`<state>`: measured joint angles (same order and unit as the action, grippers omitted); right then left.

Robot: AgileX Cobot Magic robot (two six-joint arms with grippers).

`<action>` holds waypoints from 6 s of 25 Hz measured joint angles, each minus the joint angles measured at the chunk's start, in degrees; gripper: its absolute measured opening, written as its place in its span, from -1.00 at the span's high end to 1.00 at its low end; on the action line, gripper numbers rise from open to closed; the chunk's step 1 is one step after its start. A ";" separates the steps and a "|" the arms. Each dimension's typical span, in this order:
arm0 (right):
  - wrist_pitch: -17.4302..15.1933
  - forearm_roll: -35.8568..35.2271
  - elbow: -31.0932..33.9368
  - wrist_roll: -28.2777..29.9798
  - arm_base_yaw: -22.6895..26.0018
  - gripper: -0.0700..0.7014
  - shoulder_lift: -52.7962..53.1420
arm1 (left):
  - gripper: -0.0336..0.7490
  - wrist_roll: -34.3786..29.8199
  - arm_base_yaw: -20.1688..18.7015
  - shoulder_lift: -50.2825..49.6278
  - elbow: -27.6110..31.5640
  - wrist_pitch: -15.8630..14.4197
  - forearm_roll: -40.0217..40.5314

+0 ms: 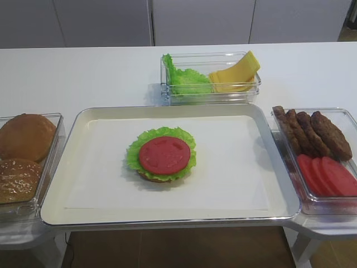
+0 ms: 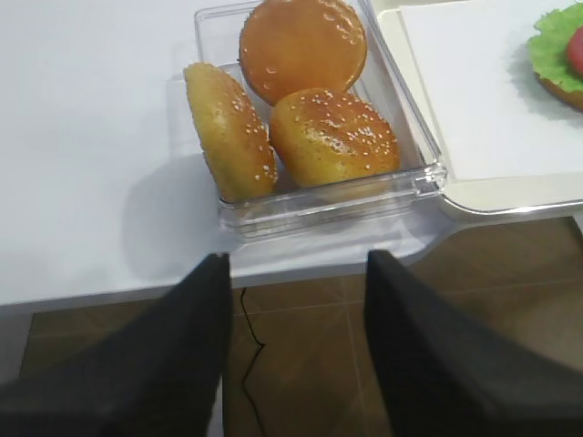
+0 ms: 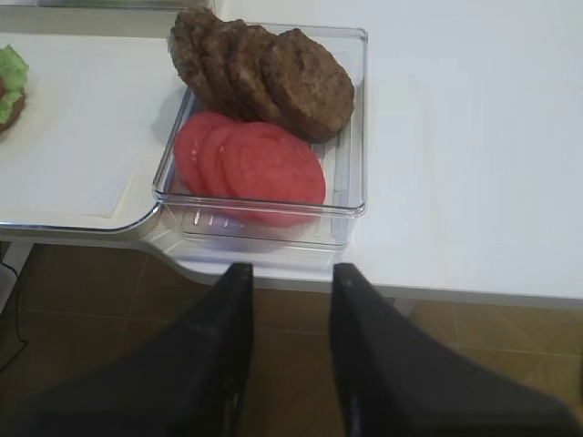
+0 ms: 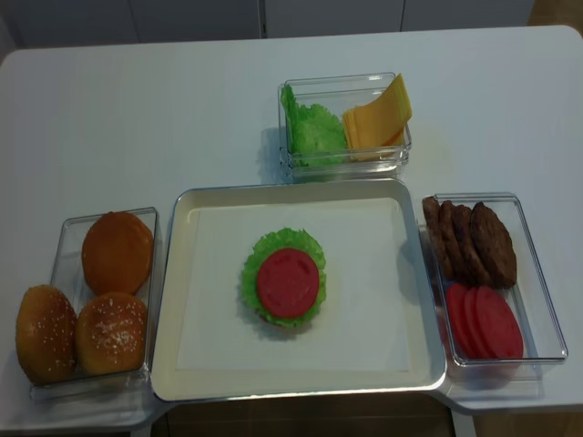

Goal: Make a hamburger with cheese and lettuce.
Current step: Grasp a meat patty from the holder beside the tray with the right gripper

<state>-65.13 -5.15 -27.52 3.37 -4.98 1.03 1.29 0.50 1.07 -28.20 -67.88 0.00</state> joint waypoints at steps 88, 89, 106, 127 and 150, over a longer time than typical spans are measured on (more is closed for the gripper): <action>7.99 13.11 -41.91 -21.79 -20.26 -0.40 -79.29 | 0.00 0.00 0.00 0.00 0.00 0.00 0.00; 7.57 14.40 -42.69 -22.63 -21.21 -0.40 -81.15 | 0.00 0.00 0.00 0.00 0.00 0.00 0.00; 2.67 20.68 -47.49 -28.21 -25.06 -0.40 -97.52 | 0.00 0.00 0.00 0.00 0.00 0.00 0.00; 3.35 23.35 -47.71 -28.24 -25.06 -0.13 -99.38 | 0.00 0.00 0.00 0.00 0.00 0.00 0.00; 3.87 23.49 -47.83 -28.22 -25.06 0.12 -100.88 | 0.00 0.00 0.00 0.00 0.00 0.00 0.00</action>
<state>-61.27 18.34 -75.35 -24.85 -30.04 -99.85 1.29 0.50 1.07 -28.20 -67.88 0.00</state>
